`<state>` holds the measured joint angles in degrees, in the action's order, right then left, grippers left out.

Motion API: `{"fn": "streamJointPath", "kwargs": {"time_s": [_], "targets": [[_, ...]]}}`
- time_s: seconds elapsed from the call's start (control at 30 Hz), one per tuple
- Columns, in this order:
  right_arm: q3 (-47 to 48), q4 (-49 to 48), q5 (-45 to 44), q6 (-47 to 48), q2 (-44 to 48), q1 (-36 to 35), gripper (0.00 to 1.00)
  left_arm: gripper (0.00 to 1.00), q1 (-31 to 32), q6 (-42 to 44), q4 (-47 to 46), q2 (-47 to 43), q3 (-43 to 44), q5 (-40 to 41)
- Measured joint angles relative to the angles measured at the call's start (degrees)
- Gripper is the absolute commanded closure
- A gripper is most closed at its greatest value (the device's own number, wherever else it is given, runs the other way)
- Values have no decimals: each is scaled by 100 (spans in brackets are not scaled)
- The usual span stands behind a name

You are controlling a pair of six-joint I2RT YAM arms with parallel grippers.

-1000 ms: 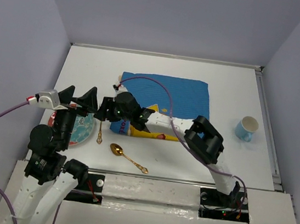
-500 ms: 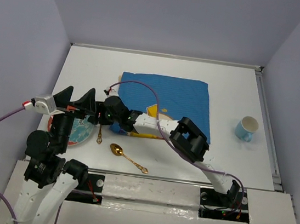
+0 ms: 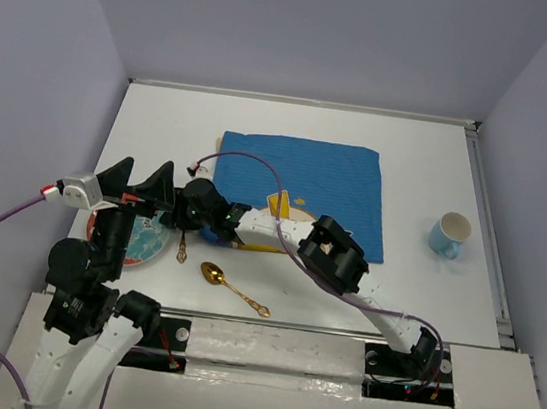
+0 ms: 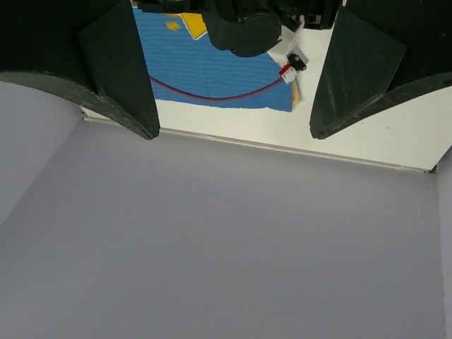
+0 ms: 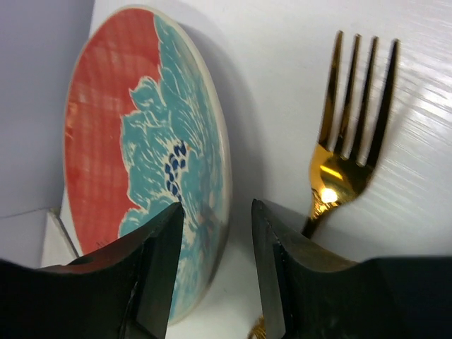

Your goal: Set the dinner table for one person

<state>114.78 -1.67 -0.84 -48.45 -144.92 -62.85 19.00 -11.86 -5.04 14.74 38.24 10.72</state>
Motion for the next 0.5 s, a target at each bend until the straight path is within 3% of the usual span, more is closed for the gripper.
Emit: {"fn": "streamJointPath", "kwargs": {"time_s": [0.23,0.27,0.37,0.5], "targets": [[490,-7,328,-223,-407,2,73,1,0,0,0,0,2,0],[520,0,372,-275,-433,2,83,1,0,0,0,0,0,0],[529,-9,450,-511,-452,17,100,1,2,2,0,-4,2,0],[560,-225,533,-706,-446,35,100,1,7,2,0,-22,0,2]]}}
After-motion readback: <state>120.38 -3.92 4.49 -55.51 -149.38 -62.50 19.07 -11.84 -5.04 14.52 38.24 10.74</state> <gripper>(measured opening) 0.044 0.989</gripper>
